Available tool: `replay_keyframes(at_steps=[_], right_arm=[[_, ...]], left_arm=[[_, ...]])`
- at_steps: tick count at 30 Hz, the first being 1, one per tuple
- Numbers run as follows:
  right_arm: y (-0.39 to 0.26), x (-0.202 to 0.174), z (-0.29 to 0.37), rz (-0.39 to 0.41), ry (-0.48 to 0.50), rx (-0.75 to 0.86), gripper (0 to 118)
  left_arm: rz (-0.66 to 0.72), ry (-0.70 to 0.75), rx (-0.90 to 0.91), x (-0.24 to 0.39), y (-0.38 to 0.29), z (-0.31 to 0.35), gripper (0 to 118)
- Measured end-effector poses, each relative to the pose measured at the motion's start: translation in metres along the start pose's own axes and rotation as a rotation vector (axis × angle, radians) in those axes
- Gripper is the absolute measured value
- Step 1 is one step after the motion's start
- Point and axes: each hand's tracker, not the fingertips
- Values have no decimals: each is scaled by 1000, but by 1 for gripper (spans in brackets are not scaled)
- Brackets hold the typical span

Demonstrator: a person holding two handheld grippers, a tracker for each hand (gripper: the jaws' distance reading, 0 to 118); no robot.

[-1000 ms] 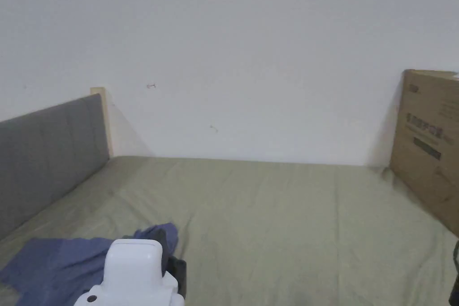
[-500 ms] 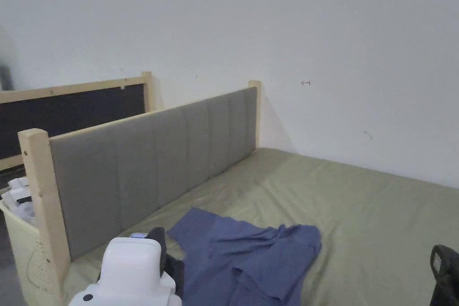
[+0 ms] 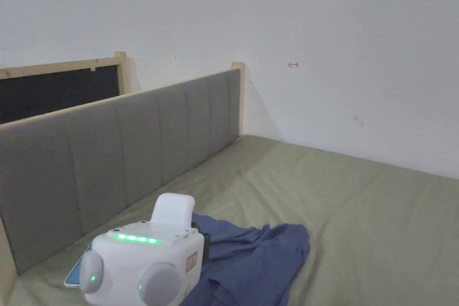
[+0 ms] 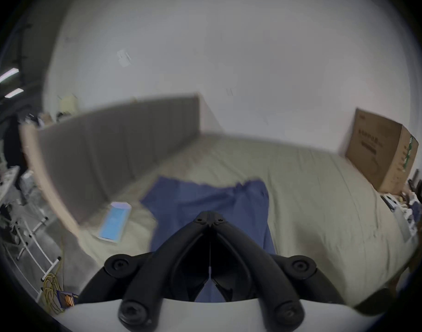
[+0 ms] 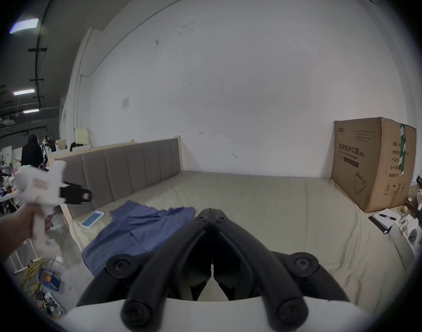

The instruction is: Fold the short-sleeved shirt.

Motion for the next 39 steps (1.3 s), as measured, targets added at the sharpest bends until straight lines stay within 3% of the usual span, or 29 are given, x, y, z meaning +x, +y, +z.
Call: replay_keyframes(at_steps=[1, 2, 3, 4, 6, 14, 19, 20, 22, 23, 24, 28, 32, 37, 39], right_arm=[[-3, 5, -5, -3, -3, -19, 0], [-5, 10, -11, -9, -4, -39, 0], [-8, 14, -15, -16, -8, -57, 0], [-11, 19, -20, -22, -11, -73, 0], [-18, 28, -30, -26, -17, -111, 0], [-44, 60, -58, -57, -24, -235, 0], [-53, 68, -57, -77, -8, -262, 0], [-54, 69, -55, -81, -6, -263, 0], [-52, 70, -52, -98, -3, -263, 0], [-50, 69, -49, -110, -4, -263, 0], [-47, 69, -45, -125, -4, -262, 0], [-31, 72, -24, -157, 17, -235, 0], [-10, 83, 9, -121, 2, -172, 0], [9, 99, 41, -138, -29, -104, 0], [9, 110, 49, -165, -41, -85, 0]], left_arm=[[3, -35, -79, -4, 6, -31, 7], [18, -80, -150, -9, 12, -65, 30], [36, -107, -222, -13, 15, -95, 85], [30, -97, -297, -13, 16, -123, 118], [16, -80, -333, -12, 11, -160, 112], [-58, 1, -601, 15, -35, -274, 112], [-61, 31, -530, 21, -44, -264, 114], [-51, 17, -511, 22, -42, -255, 105], [-43, -24, -473, 30, -38, -239, 56], [-52, -17, -470, 33, -35, -230, 25], [-62, 2, -464, 36, -35, -223, 9], [110, -36, -434, 20, -19, -190, 9], [226, -132, -278, 2, 33, -115, 9], [90, -204, -68, 22, 116, -8, 9], [59, -256, 21, 58, 147, 50, 9]])
